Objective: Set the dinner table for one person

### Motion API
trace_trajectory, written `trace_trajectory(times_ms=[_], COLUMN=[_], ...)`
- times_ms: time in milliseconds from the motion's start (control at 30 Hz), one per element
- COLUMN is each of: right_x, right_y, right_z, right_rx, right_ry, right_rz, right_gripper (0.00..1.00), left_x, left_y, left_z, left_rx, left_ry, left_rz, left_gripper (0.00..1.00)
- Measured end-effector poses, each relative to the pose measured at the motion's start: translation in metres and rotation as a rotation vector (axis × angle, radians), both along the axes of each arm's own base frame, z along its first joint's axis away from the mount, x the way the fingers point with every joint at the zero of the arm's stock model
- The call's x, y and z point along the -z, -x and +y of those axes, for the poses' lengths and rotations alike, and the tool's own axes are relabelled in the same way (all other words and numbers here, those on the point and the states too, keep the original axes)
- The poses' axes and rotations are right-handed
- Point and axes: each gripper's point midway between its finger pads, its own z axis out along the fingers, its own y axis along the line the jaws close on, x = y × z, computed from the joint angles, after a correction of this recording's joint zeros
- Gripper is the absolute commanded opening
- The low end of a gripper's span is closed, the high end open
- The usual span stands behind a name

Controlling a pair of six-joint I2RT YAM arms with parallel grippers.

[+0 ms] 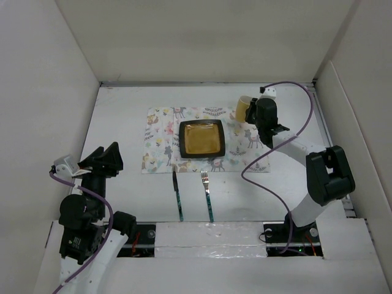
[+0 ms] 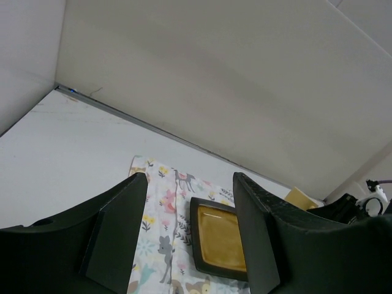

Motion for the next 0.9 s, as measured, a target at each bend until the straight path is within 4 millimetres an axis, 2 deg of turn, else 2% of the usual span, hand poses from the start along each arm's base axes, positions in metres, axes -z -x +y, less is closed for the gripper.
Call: trace_trajectory(times_ms=[100,200,367,500,567,600,667,800,900], right_x=[0.013,0.016,0.021,0.037,0.047,0.049,0.049,0.047,0.043], right_y=[-0.01,-0.023,-0.05,-0.057,-0.056,-0.056,-0.055,-0.053,-0.049], right_z=[-0.015,-0.029,-0.036,-0.037,-0.038,-0.04,-0.04,-0.04,-0.039], right_rx=[0.043,0.084,0.126,0.139,0.148,0.159,0.173,0.201,0.208], right_ry=[0.014,0.024,0.044,0.06,0.069,0.069,0.064,0.06,0.055], right_rz=[0.03,0.035,0.029,0.054,0.077,0.081,0.081,0.075,0.069], right_gripper=[0.0,0.0,0.0,0.0,0.09,0.22,0.25,0.49,0.53], left_x=[0.0,0.0,0.001,0.001,0.001,0.001,0.002,0.003,0.003], left_y=[0.0,0.0,-0.001,-0.001,-0.001,-0.002,-0.003,-0.003,-0.003], left_z=[0.0,0.0,-0.001,-0.001,-0.001,-0.001,-0.001,-0.002,-0.002], left_rx=[-0.001,0.0,0.002,0.002,0.002,0.002,0.003,0.003,0.003], left_ry=[0.0,-0.001,-0.002,-0.002,-0.003,-0.003,-0.005,-0.006,-0.006], left_rz=[0.002,0.002,0.004,0.005,0.006,0.008,0.014,0.015,0.015], left_gripper=[0.55,0.55,0.55,0.56,0.56,0.56,0.56,0.56,0.56])
